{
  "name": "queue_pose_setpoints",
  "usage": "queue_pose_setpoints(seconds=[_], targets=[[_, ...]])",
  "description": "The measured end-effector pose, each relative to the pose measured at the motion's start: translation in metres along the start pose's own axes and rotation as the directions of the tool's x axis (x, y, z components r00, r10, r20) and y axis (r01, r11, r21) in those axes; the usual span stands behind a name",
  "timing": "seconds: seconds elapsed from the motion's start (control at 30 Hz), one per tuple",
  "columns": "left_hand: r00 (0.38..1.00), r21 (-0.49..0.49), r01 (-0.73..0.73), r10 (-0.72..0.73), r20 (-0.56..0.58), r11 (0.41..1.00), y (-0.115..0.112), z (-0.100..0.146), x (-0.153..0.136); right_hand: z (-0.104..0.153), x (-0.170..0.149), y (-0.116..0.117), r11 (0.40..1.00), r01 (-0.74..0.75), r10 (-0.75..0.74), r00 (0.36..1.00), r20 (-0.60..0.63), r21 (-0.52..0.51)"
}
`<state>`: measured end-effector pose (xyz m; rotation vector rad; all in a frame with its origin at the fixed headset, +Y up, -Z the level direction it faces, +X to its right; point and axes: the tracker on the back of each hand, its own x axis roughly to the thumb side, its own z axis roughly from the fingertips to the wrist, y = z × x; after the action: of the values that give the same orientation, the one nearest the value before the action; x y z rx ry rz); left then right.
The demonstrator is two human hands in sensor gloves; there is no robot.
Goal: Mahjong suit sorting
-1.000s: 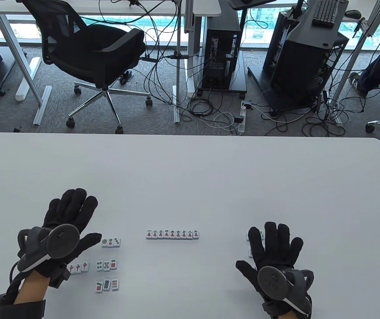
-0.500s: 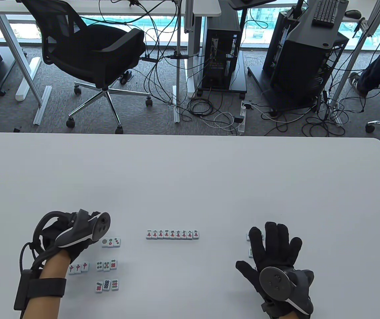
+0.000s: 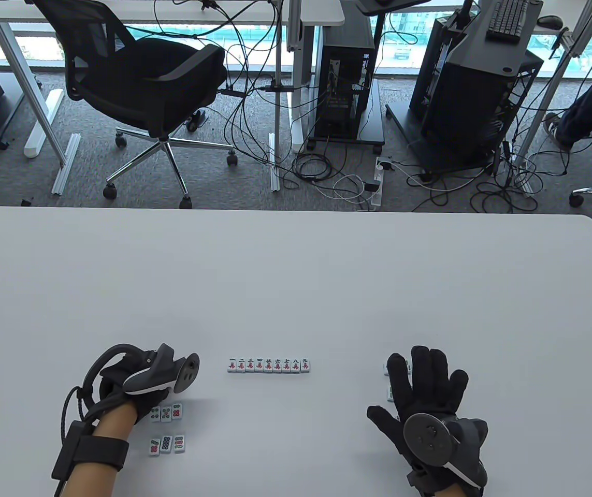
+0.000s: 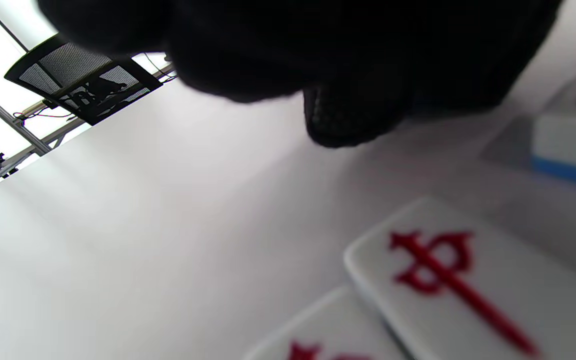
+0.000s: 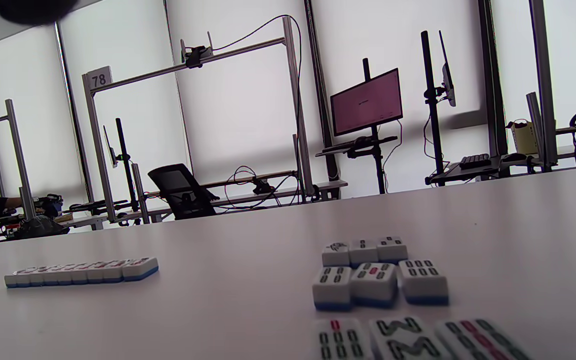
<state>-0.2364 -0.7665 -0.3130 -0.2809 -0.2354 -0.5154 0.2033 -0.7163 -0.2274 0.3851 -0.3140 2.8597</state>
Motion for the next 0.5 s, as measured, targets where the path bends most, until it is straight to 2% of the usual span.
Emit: queue_pose_setpoints(seconds=[0.1, 0.27, 0.37, 0.5], targets=[[0.999, -0.012, 0.041, -0.042, -0.016, 0.999, 0.004, 0.001, 0.002, 0.0, 0.001, 0.001, 1.0, 0.012, -0.012, 1.0, 0.006, 0.005], [1.0, 0.079, -0.021, 0.022, -0.019, 0.997, 0.035, 0.012, 0.006, 0.0, 0.001, 0.001, 1.0, 0.015, -0.015, 1.0, 0.013, 0.007], [0.997, 0.139, -0.071, 0.065, 0.044, 0.988, 0.057, 0.017, 0.026, 0.0, 0.001, 0.002, 1.0, 0.01, -0.011, 1.0, 0.01, 0.013], [0.986, 0.141, -0.092, 0.071, 0.148, 0.986, 0.066, 0.012, 0.061, 0.0, 0.001, 0.002, 1.0, 0.021, -0.021, 1.0, 0.005, 0.022]])
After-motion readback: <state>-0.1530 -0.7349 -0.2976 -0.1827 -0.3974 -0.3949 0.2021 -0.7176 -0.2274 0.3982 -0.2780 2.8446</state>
